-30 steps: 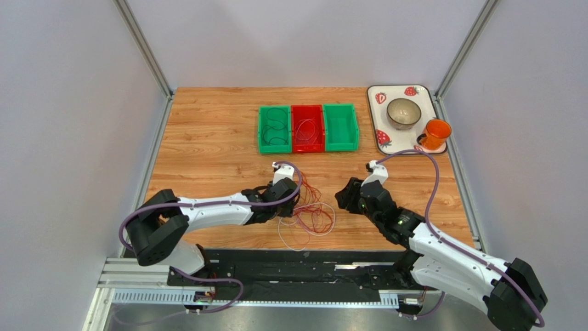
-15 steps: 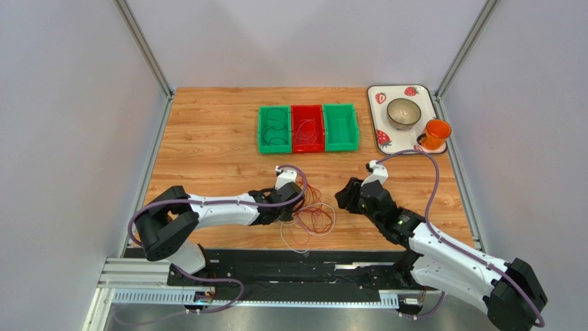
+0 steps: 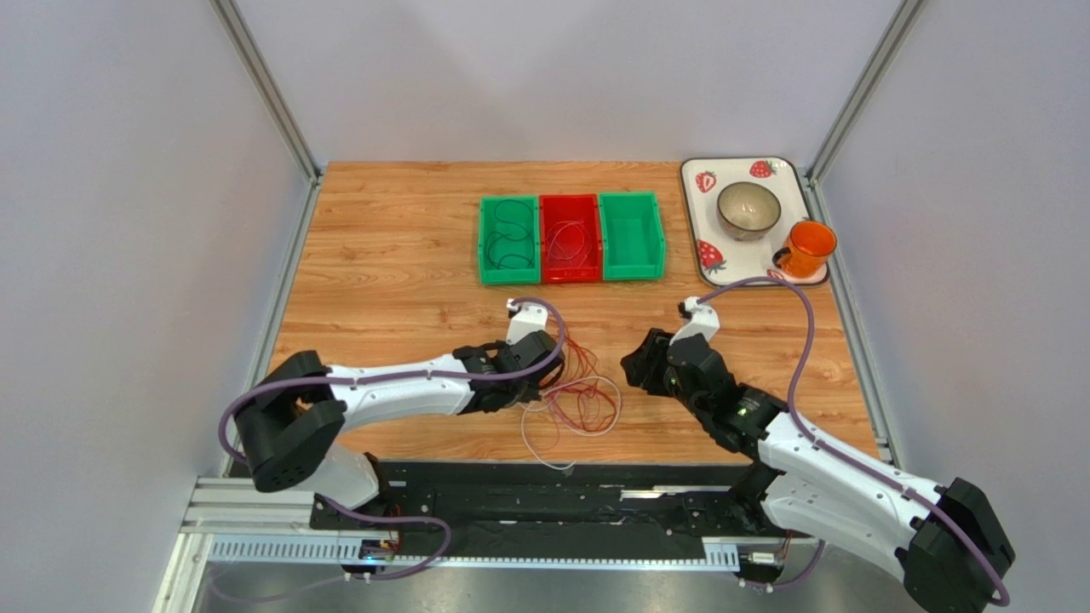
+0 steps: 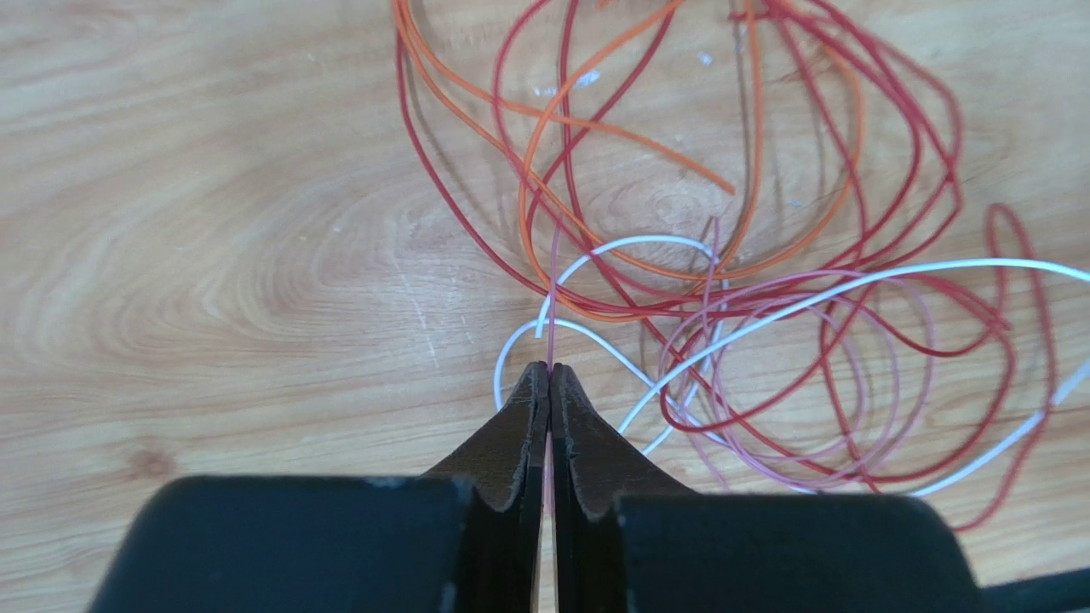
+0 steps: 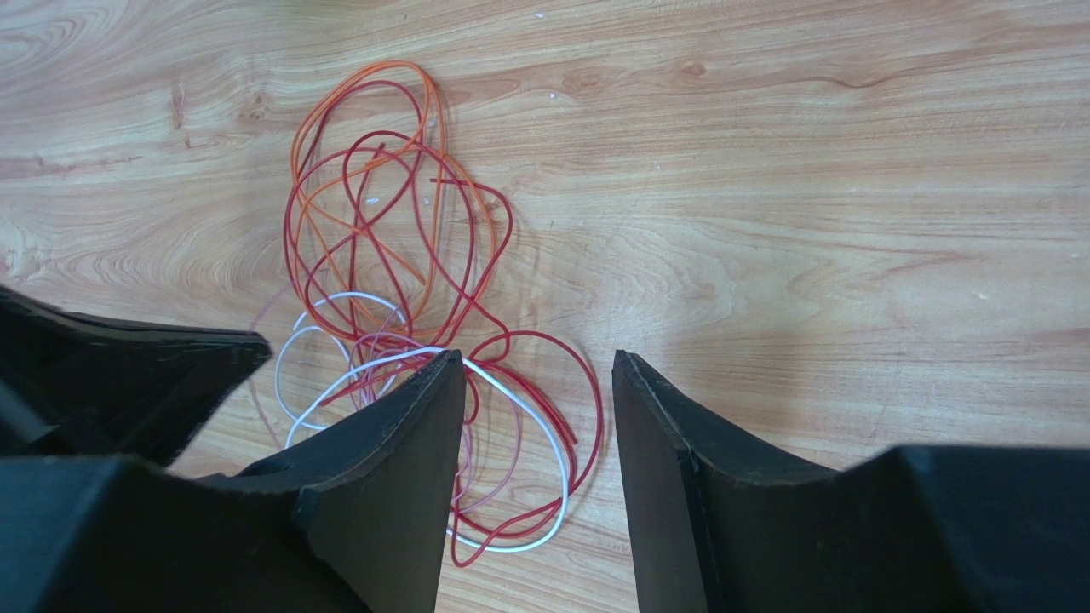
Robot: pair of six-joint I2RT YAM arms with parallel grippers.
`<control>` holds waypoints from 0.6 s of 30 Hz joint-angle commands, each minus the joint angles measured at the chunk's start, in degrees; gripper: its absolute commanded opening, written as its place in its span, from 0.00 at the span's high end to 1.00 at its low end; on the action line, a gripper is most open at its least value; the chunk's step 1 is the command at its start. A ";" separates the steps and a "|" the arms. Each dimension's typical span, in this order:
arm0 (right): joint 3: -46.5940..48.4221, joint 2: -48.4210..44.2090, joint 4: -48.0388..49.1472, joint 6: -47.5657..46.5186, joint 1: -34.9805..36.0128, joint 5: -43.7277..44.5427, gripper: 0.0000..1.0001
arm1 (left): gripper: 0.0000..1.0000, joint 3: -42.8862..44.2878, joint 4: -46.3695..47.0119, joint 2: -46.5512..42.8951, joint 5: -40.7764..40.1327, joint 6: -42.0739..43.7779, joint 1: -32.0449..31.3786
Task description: Untangle the cables
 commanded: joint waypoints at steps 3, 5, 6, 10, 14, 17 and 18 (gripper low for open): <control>1.30 -0.61 2.22 -0.49 0.35 0.65 0.50 | 1.00 4.45 -5.63 -9.06 -4.39 0.94 -0.48; 1.30 -0.61 2.31 -0.49 0.26 0.65 0.50 | 1.00 5.68 -7.38 -11.35 -4.92 2.35 -0.48; 1.30 -0.61 2.31 -0.49 0.35 0.74 0.50 | 1.00 7.16 -8.00 -12.05 -5.27 2.87 -0.48; 1.21 -0.70 2.31 -0.49 0.26 0.65 0.50 | 1.00 11.30 -9.15 -16.97 -5.62 7.95 -0.48; 1.21 -0.43 2.66 -0.58 0.35 0.56 0.50 | 1.00 16.04 -5.81 -20.49 -4.04 15.43 -0.48; 1.30 -0.26 2.66 -0.58 0.35 0.56 0.50 | 1.00 22.28 -5.45 -21.11 -3.69 20.97 -0.48; 1.30 -0.52 2.66 -0.58 0.27 0.56 0.50 | 1.00 26.47 -5.54 -21.20 -3.77 23.94 -0.48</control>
